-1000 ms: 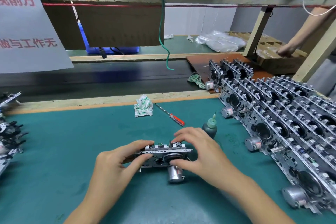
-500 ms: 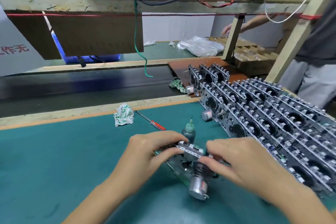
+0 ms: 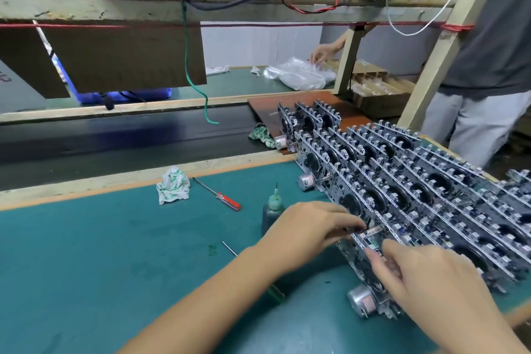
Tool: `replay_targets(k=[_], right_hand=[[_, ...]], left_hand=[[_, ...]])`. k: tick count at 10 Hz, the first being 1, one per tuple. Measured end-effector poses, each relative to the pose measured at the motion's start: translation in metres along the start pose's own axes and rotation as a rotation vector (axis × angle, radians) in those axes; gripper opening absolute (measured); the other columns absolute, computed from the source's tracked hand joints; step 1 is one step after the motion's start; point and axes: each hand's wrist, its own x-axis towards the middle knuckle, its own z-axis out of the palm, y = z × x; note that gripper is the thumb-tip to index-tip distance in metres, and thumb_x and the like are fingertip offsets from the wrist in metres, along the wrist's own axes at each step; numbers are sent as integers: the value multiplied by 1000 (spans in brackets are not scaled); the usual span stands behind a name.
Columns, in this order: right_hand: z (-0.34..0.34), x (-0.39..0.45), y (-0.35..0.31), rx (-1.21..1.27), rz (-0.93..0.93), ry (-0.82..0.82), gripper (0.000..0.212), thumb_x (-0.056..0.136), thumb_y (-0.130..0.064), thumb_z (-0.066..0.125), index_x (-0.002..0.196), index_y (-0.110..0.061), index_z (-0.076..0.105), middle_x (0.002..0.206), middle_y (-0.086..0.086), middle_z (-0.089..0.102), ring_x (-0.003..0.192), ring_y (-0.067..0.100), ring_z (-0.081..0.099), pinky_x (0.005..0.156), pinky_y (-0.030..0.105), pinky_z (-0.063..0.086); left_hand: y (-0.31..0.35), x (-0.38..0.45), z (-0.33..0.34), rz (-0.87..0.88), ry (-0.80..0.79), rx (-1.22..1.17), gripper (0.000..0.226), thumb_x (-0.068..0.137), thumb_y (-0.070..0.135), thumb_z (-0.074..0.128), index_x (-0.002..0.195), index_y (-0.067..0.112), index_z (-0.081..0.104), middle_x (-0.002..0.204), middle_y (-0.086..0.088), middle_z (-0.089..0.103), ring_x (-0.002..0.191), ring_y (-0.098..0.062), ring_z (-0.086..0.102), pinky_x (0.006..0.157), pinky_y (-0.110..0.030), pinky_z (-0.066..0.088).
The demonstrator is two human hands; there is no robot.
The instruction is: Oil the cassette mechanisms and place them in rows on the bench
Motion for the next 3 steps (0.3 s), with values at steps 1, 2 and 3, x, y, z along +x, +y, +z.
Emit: replay_targets(k=[1,2,3], right_hand=[[-1,0,2,-137,99,-66,51,87,-70,19,64,-25,22,55,-6,35,73,13,61,56,27,33],[-10,7,3,-78,133,-129,54,74,-81,6,70,-30,25,59,-9,43,79,8,63,57,26,37],[-15,11,-9,32,127,-84,59,58,-78,-11,74,-38,30,65,-13,57,67,6,57,56,24,37]], left_hand=[[4,4,3,-11,-39,-12,32,95,19,56,126,20,60,123,1,62,110,-20,58,89,-38,48],[9,0,4,-46,-78,10,40,98,21,50,138,23,47,139,0,48,125,-20,46,98,-40,43],[7,-14,1,-97,-22,-35,43,98,28,49,141,30,41,150,3,33,136,-14,31,108,-34,33]])
